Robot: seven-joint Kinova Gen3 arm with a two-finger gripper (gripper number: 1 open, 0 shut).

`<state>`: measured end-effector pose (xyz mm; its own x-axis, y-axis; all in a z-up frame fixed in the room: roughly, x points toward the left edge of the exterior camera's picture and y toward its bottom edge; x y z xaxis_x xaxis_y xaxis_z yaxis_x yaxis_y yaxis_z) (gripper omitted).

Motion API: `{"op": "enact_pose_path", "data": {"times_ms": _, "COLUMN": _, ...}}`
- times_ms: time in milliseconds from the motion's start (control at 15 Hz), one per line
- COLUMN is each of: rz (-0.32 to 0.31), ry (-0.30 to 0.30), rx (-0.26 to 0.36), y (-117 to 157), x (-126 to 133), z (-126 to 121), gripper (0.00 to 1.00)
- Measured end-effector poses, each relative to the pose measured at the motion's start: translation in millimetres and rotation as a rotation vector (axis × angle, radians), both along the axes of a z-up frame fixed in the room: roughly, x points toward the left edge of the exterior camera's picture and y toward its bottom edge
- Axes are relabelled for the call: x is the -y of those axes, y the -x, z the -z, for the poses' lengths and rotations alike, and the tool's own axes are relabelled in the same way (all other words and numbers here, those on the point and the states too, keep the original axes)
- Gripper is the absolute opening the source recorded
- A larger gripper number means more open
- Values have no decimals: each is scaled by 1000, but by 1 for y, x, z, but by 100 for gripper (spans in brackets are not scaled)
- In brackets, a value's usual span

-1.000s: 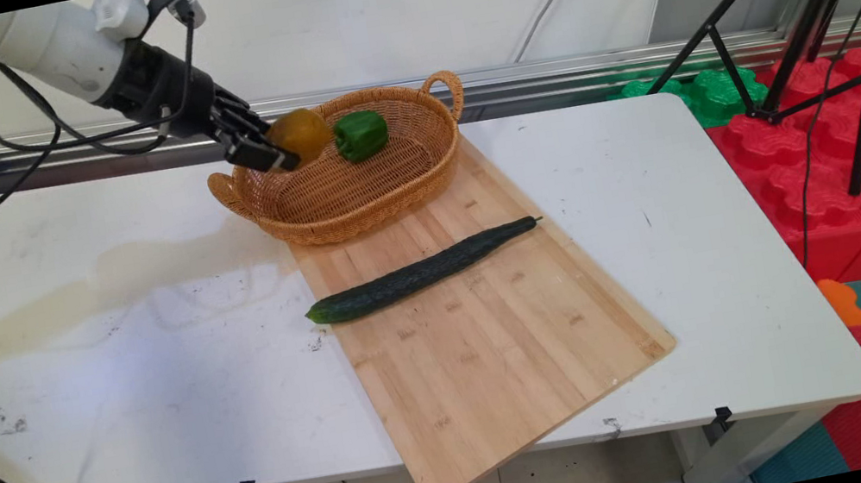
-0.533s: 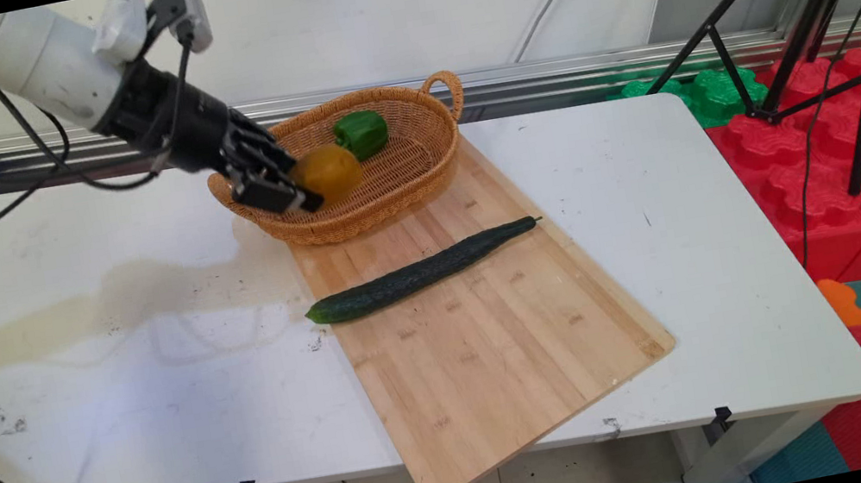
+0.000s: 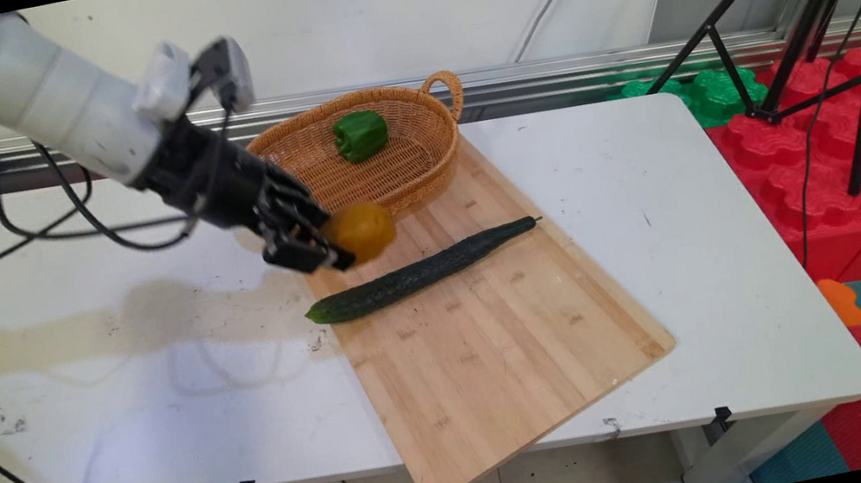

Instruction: Place the picked object on the cutting board

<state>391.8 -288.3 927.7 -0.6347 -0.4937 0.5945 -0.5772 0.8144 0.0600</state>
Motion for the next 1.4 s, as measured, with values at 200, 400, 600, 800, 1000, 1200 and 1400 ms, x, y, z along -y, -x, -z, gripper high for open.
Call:
{"op": "enact_pose_path", "data": {"times_ms": 200, "rz": 11, "ry": -28, "rx": 16, "y": 16, "x": -5, "z": 20, "gripper": 0}}
{"op": "enact_pose_path", "data": {"times_ms": 400, "rz": 12, "ry": -48, "rx": 38, "y": 29, "x": -7, "z": 38, "gripper": 0}}
{"op": "enact_pose_path", "data": {"times_ms": 600, "rz": 12, "ry": -66, "rx": 67, "y": 42, "x": -7, "z": 59, "gripper": 0}}
{"op": "enact_pose_path", "data": {"times_ms": 800, "rz": 2, "ry": -84, "rx": 99, "y": 53, "x": -6, "z": 81, "gripper": 0}}
{"op": "enact_pose_path", "data": {"times_ms": 1000, "rz": -7, "ry": -95, "rx": 128, "y": 62, "x": -4, "z": 102, "gripper": 0}}
{"op": "enact_pose_path", "data": {"times_ms": 1200, "rz": -15, "ry": -93, "rx": 138, "y": 68, "x": -2, "z": 115, "gripper": 100}}
{"op": "enact_pose_path", "data": {"times_ms": 1400, "rz": -22, "ry": -79, "rx": 131, "y": 71, "x": 1, "z": 119, "gripper": 100}}
